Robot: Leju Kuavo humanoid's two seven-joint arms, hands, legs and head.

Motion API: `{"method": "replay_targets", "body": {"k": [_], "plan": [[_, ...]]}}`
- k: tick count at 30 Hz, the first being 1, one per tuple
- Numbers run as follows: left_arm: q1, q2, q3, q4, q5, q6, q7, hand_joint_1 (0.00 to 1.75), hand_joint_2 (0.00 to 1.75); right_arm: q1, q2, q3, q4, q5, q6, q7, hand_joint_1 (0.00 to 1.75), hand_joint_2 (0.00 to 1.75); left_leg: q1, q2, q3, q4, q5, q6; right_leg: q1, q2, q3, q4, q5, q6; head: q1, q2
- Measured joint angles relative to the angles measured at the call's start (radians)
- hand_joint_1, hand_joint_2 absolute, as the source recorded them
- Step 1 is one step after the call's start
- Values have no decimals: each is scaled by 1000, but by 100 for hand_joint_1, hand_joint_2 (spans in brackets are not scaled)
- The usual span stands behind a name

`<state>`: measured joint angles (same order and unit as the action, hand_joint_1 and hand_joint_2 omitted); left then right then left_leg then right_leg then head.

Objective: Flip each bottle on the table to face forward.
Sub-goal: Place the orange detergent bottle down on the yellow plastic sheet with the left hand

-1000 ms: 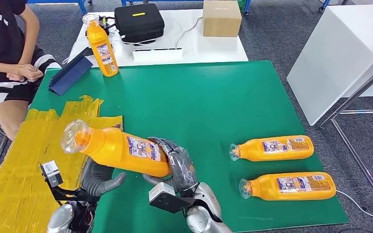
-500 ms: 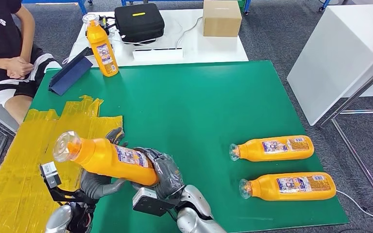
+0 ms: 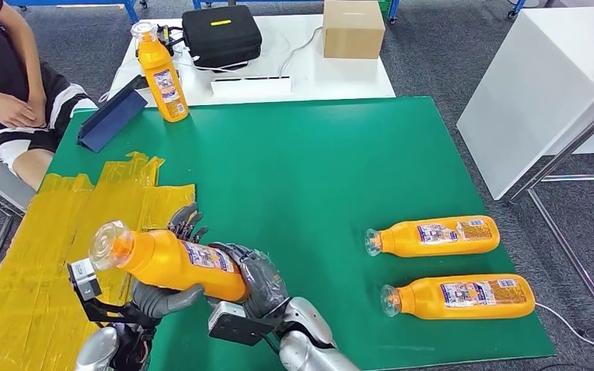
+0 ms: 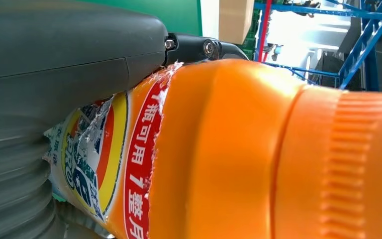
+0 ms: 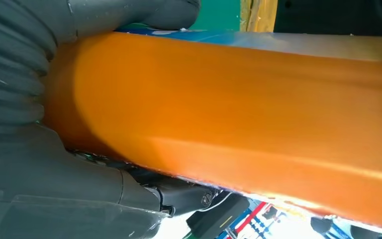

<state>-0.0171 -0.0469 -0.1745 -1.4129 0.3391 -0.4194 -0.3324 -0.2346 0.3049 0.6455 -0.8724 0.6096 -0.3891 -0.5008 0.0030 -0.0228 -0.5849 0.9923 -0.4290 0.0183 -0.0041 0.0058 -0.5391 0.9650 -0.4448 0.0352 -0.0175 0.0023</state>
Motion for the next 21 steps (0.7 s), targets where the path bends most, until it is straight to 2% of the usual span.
{"method": "replay_targets", "body": {"k": [13,14,17,18,21], "plan": [[1,0,-8,-8,0,0,-2,0,175,-7,3,0,30,-3,1,0,175,175,0,0,0,0,0,0,0,0,0,0,0,0,0,0],[1,0,-9,-9,0,0,-3,23,175,-7,3,0,32,-3,1,0,175,175,0,0,0,0,0,0,0,0,0,0,0,0,0,0],[1,0,-10,-10,0,0,-4,154,175,-8,3,0,35,-3,1,-1,175,175,0,0,0,0,0,0,0,0,0,0,0,0,0,0],[1,0,-10,-10,-1,0,-6,175,175,-8,3,0,36,-3,1,-1,175,175,0,0,0,0,0,0,0,0,0,0,0,0,0,0],[1,0,-10,-10,-7,0,-13,175,175,-8,4,0,38,-5,1,-7,175,175,0,0,0,0,0,0,0,0,0,0,0,0,0,0]]}}
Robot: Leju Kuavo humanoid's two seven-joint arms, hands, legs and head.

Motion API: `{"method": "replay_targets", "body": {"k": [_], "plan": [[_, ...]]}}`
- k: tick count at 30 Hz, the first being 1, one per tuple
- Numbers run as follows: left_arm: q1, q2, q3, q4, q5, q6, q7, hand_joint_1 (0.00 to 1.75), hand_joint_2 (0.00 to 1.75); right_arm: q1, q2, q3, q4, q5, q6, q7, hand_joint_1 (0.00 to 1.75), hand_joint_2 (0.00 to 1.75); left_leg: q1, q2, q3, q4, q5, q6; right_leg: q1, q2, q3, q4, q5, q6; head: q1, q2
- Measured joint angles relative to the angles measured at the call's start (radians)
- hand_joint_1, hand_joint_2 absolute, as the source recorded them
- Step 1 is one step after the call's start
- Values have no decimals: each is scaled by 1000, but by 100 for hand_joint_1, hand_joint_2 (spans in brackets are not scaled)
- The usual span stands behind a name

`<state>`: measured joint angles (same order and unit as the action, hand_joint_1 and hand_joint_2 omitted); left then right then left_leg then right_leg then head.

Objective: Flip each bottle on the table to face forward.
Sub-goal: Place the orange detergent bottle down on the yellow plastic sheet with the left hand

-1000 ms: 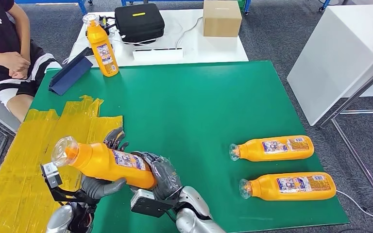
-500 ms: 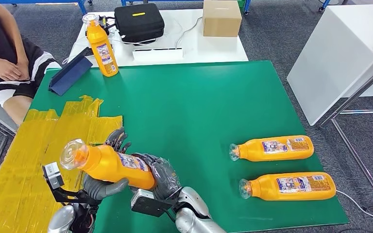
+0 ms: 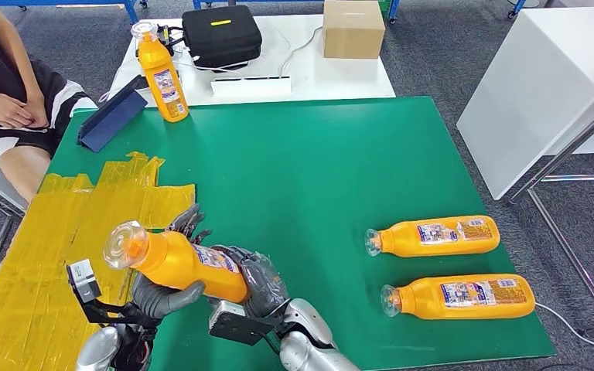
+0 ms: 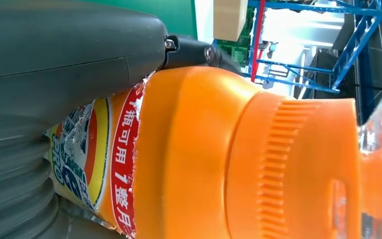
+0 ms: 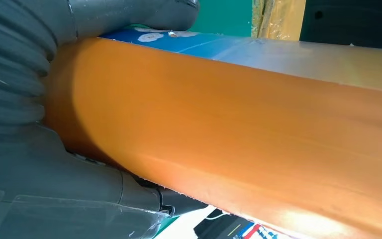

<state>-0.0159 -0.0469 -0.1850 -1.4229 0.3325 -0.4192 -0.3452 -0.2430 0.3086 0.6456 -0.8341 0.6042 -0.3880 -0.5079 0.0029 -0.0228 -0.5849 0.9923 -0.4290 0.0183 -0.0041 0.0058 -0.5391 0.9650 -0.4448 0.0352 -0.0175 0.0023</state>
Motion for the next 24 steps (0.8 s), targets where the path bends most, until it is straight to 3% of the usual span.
{"method": "replay_targets", "body": {"k": [13,14,17,18,20,24], "plan": [[-1,0,-1,0,-10,6,-9,175,175,-1,0,7,-4,-13,0,-8,175,175,0,0,0,0,0,0,0,0,0,0,0,0,0,0],[-1,-1,-2,0,-12,9,-9,175,175,-1,0,7,-6,-15,0,-8,164,175,0,0,0,0,0,0,0,0,0,0,0,0,0,0],[-2,-2,-5,0,-37,37,-12,175,175,0,0,8,-13,-26,1,-10,33,175,0,0,0,0,0,0,0,0,0,0,0,0,0,0],[-3,-3,-7,0,-61,62,-15,175,175,1,-1,7,-18,-35,2,-12,0,175,0,0,0,0,0,0,0,0,0,0,0,0,0,0],[-3,-10,-10,-4,-131,130,-20,175,175,7,-2,5,-35,-66,12,-19,0,175,0,0,0,0,0,0,0,0,0,0,0,0,0,0],[0,-26,-9,-43,-397,382,-39,175,175,55,-13,-36,-150,-177,70,-25,0,0,0,0,0,0,0,0,0,0,-1,0,0,0,1,0]]}}
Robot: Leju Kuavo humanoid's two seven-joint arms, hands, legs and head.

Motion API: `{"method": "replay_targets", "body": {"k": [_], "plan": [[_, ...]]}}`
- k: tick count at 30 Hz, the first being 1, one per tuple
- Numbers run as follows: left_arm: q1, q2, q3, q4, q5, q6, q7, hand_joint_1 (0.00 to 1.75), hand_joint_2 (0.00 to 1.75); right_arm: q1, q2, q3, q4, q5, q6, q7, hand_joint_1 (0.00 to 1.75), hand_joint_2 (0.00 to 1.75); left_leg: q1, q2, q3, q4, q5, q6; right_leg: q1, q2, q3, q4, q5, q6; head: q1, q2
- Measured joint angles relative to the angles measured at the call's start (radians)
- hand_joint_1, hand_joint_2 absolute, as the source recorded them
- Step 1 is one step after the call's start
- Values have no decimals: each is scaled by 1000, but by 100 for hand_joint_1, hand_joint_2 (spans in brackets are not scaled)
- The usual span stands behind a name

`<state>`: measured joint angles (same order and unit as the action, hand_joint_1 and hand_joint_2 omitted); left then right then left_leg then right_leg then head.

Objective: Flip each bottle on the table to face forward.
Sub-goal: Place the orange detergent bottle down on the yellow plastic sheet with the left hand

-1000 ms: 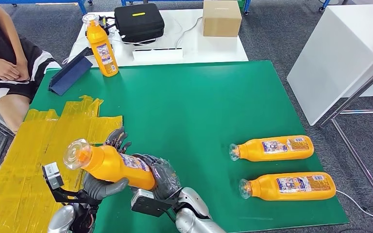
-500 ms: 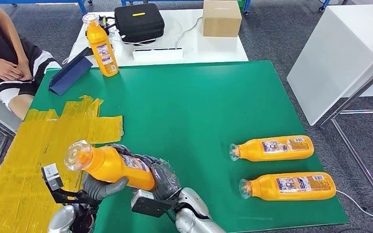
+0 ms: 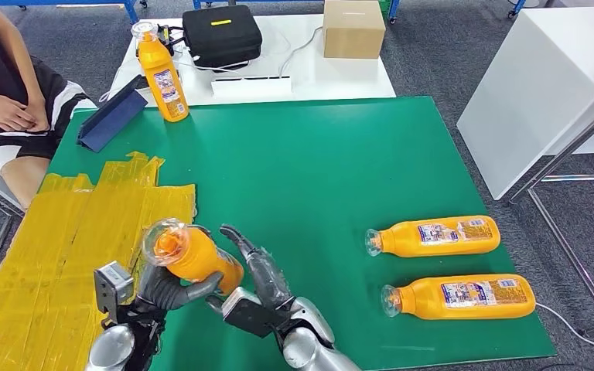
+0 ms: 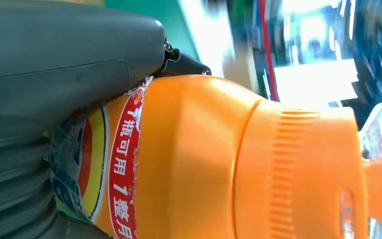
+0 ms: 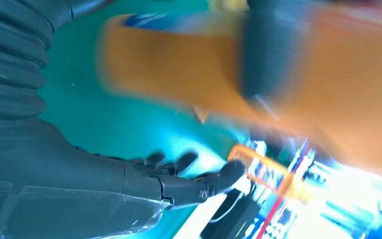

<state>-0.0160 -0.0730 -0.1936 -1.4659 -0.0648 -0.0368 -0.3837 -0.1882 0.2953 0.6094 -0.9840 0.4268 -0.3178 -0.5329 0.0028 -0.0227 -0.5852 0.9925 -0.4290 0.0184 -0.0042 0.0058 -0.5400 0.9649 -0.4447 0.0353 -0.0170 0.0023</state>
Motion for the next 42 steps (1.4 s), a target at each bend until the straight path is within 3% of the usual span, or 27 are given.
{"method": "replay_targets", "body": {"k": [3,5,7,10,14,22,30,35,36,39,40,42], "plan": [[-4,-9,19,-51,-365,292,34,175,175,52,-11,-66,-124,-67,56,1,0,0,0,-1,0,0,0,0,0,0,0,0,0,0,0,0],[-15,-11,43,-79,-648,445,104,175,175,90,-14,-124,-213,-84,82,2,0,87,0,-1,0,0,0,0,0,0,0,0,0,0,0,0],[-34,-7,69,-88,-932,511,205,175,175,119,-16,-182,-288,-87,95,4,0,175,0,-1,0,0,0,0,0,0,0,0,0,0,-1,0],[-80,12,95,-55,-1250,498,353,175,175,145,-18,-262,-370,-91,106,12,0,175,0,-1,0,0,1,0,0,0,0,0,0,0,0,0],[-168,42,109,58,-1449,451,474,175,175,169,-19,-346,-448,-93,112,14,0,175,0,-1,0,0,1,0,0,0,1,0,1,0,0,0],[-267,68,110,212,-1485,385,537,175,175,190,-19,-406,-512,-96,115,11,0,175,0,-2,-1,0,1,0,0,-1,0,0,1,0,-1,0],[-435,96,170,644,-1422,313,578,175,175,191,-19,-433,-532,-103,134,13,0,175,0,-1,0,0,2,0,0,0,1,1,1,0,-1,0],[-512,102,212,806,-1407,300,593,175,175,188,-19,-436,-532,-102,137,20,0,175,0,-7,4,0,1,-1,0,-6,7,1,-1,0,-1,0],[-524,102,220,827,-1406,295,601,154,175,188,-19,-436,-532,-102,137,21,0,175,0,-7,5,-1,1,-1,0,-6,9,1,-1,0,-1,0],[-550,102,238,878,-1407,283,620,24,175,187,-18,-437,-532,-101,137,26,0,175,0,-6,10,-1,1,-1,0,-5,12,1,-1,-1,-1,0],[-556,102,244,890,-1407,285,622,0,175,187,-18,-437,-532,-100,137,28,0,175,0,-6,11,-1,1,-1,0,-5,13,1,-1,-1,-1,0],[-564,101,257,911,-1408,303,627,0,175,187,-18,-437,-532,-97,137,32,0,175,0,-5,14,-1,1,-2,0,-5,15,1,0,-1,-1,0]]}}
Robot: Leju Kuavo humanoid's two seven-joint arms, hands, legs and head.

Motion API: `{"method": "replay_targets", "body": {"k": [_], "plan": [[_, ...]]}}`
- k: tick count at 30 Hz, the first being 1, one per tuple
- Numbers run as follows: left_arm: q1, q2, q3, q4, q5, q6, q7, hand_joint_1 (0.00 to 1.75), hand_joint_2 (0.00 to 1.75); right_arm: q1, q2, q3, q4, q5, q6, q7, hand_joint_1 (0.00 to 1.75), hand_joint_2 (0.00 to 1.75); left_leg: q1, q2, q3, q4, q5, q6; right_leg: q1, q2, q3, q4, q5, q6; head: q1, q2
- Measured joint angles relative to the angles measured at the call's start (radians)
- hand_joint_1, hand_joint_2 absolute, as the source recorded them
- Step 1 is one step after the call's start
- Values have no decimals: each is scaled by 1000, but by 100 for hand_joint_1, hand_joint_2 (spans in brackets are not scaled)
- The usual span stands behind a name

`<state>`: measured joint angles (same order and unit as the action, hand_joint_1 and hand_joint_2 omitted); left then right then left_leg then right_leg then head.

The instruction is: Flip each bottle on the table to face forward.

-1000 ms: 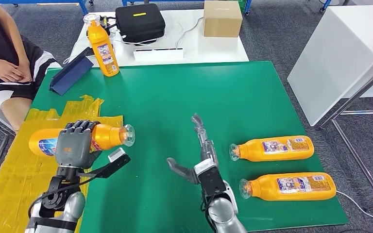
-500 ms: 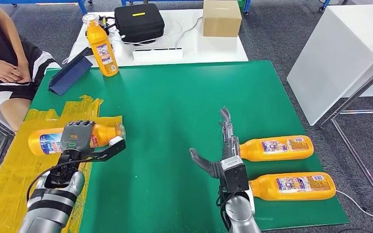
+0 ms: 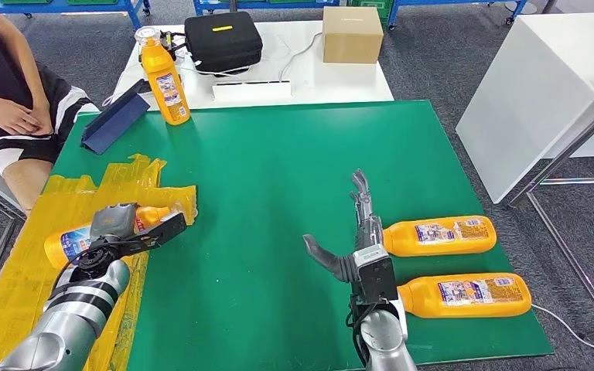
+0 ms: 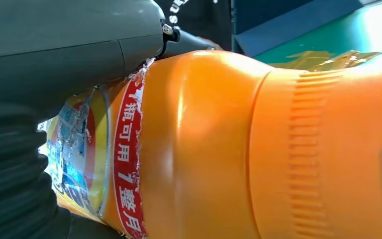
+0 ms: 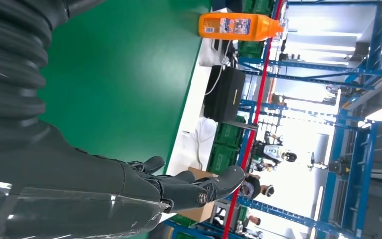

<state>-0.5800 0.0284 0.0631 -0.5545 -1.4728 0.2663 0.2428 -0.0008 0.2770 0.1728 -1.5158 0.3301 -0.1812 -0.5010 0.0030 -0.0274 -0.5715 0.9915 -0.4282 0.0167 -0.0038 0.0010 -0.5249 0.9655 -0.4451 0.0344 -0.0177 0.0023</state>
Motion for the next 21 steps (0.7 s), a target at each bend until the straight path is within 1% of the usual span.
{"method": "replay_targets", "body": {"k": [3,7,13,16,18,21], "plan": [[-1,0,24,18,-1,46,-3,0,175,0,0,0,1,5,-4,8,0,175,0,1,2,0,1,-1,1,0,1,0,0,0,0,0],[8,-2,53,22,11,101,-48,0,175,0,0,0,5,6,-7,11,0,175,1,0,2,0,2,-2,1,0,1,0,0,0,0,0],[20,-5,76,13,27,127,-85,0,175,0,0,0,11,6,-8,13,0,175,1,0,1,0,2,-2,1,0,1,0,0,0,0,0],[39,-13,82,-10,52,166,-128,0,175,1,0,0,11,8,-11,15,0,175,1,1,1,0,2,-2,1,0,0,0,0,0,0,0],[66,-24,83,-51,103,210,-197,0,175,3,0,-1,11,11,-16,17,0,175,1,1,-1,0,2,-2,1,0,-1,0,0,0,0,0],[142,-47,78,-169,270,264,-375,0,175,9,-1,-2,13,19,-25,14,0,175,1,1,-4,1,2,-2,1,0,-4,0,0,0,0,0]]}}
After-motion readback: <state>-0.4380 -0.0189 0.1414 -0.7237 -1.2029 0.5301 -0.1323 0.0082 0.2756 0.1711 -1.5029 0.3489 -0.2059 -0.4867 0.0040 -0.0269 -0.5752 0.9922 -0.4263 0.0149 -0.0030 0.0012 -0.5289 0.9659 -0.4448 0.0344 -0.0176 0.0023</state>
